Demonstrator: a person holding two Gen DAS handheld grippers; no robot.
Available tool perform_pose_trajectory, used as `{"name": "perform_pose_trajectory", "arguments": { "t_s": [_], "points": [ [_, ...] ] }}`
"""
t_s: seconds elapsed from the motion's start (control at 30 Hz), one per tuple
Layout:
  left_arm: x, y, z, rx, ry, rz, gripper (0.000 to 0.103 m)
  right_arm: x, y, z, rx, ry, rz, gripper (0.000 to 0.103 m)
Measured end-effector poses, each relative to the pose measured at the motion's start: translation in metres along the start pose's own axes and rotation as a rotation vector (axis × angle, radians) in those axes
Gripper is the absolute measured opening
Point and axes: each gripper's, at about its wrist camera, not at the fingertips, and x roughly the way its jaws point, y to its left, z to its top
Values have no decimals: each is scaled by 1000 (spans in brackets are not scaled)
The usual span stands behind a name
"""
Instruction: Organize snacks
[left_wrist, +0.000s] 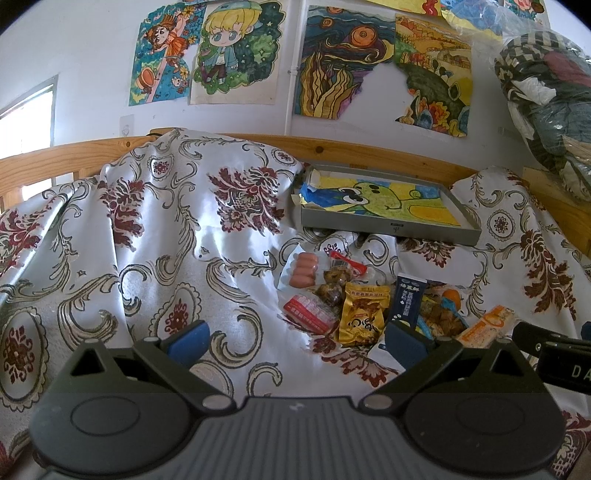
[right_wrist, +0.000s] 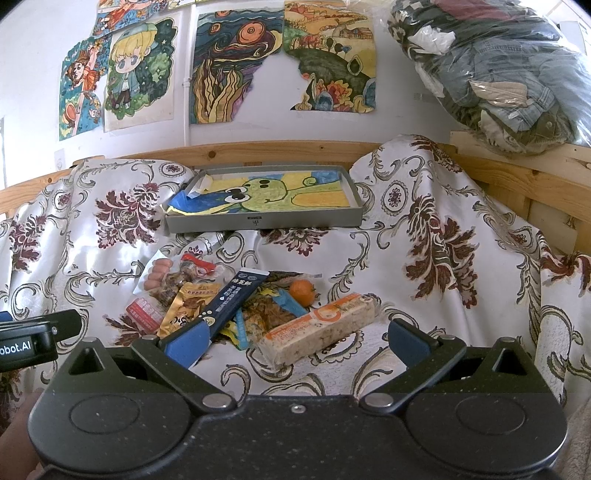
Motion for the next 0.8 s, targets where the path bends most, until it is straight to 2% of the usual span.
{"name": "perform_pose_trajectory", "arguments": {
  "t_s": [0.47,0.8],
  "points": [
    [2,0,-2,-5,13,8,103,1,2,2,-16,12,-8,102],
    [7,0,6,2,70,77,103,8,4,9,-27,97,43,102]
  ]
}}
